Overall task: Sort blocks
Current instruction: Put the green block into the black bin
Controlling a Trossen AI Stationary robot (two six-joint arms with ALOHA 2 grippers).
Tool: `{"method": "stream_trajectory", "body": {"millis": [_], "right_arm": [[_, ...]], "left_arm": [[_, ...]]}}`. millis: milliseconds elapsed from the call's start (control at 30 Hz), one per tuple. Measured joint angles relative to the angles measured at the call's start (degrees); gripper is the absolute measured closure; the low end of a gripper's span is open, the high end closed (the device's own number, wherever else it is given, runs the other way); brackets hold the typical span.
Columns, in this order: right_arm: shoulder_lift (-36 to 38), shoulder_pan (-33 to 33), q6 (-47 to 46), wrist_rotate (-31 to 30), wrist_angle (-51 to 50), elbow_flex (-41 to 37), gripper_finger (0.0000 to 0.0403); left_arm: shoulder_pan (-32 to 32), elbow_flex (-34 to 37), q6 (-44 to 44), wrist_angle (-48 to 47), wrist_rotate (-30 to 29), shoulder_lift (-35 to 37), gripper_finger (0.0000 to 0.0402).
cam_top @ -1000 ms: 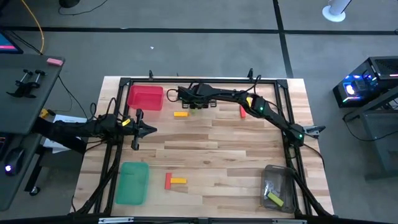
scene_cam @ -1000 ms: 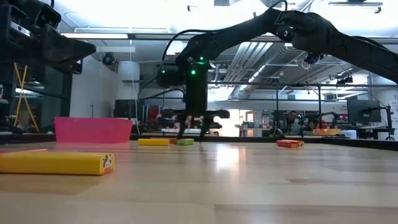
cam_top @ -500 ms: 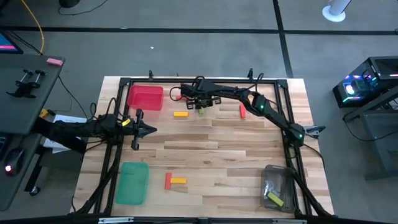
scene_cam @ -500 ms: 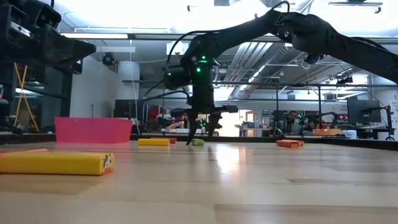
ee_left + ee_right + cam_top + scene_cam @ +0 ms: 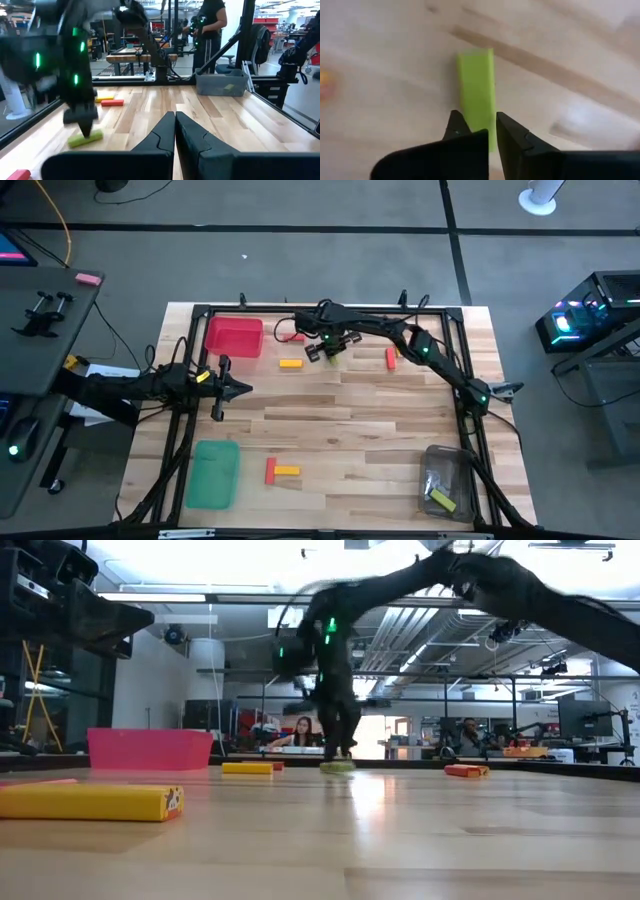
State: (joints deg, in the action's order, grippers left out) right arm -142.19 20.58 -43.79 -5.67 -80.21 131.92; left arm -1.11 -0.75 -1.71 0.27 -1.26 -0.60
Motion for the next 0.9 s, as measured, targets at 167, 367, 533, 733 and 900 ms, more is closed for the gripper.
{"method": "stream_trajectory", "body": {"millis": [167,367,533,733,900], "right_arm": [[8.4,-0.5,5.4,-6.2,-5.1,0.2,0.0403],[14.9,0.3,13.4,-9.8,-8.8,0.4,0.0403],[13.5,2.8,24.5,1.8,-2.9,0.2,0.0403],[7.1,2.8,28.2,2.9,-0.5,0.3,0.0402],[1.3,1.8,31.6,2.9,-4.4,0.3,0.0370]], "left_arm": [[0.0,0.0,0.0,0.0,0.0,0.0,0.0401],[0.0,0.0,0.0,0.0,0.0,0.0,0.0401],[0.0,0.0,0.0,0.0,0.0,0.0,0.0401],[0.0,0.0,0.0,0.0,0.0,0.0,0.0401],[0.0,0.0,0.0,0.0,0.0,0.0,0.0401]]}}
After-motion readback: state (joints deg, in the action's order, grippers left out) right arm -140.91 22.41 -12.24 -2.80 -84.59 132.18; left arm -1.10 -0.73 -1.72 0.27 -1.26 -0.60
